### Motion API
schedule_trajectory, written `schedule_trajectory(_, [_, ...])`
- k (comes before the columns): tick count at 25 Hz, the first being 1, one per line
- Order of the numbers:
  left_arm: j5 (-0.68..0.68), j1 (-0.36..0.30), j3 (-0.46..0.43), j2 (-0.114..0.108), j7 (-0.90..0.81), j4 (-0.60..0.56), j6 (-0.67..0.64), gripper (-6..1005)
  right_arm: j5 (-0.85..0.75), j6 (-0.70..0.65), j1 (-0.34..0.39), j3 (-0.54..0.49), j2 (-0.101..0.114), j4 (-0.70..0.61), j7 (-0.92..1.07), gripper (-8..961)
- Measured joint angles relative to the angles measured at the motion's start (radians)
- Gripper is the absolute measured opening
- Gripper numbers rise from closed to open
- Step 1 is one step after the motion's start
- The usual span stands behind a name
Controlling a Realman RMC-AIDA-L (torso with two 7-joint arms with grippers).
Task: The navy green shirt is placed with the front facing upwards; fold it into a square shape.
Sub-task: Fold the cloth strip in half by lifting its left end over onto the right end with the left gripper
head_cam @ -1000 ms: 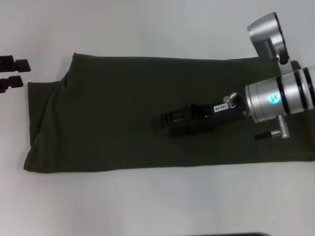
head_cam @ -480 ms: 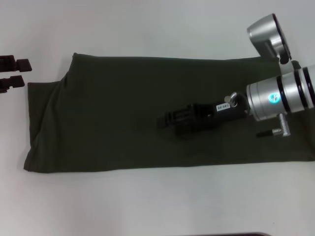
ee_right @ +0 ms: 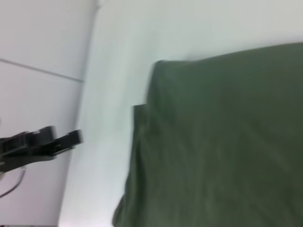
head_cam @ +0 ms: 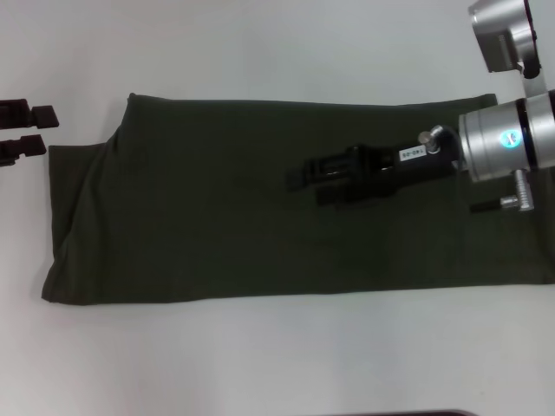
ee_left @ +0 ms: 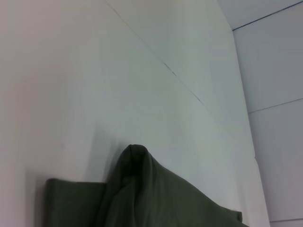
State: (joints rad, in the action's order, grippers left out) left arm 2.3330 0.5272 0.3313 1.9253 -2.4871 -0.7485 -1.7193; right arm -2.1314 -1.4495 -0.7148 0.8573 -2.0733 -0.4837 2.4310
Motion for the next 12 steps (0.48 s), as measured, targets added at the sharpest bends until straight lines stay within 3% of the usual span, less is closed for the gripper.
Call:
schedule_trajectory(4, [-0.001,-0.001,0.000,0.000,0.000,0.000,0.007,581,0.006,0.011,-0.016,0.029,-0.017,0.041,-0.016,851])
schedule_trajectory(12, [-0.001,0.000,0.000,0.000,0.008,0.000,0.014,581,0.005,0.058,-0.033,0.068,-0.017,0.123,-0.038,851])
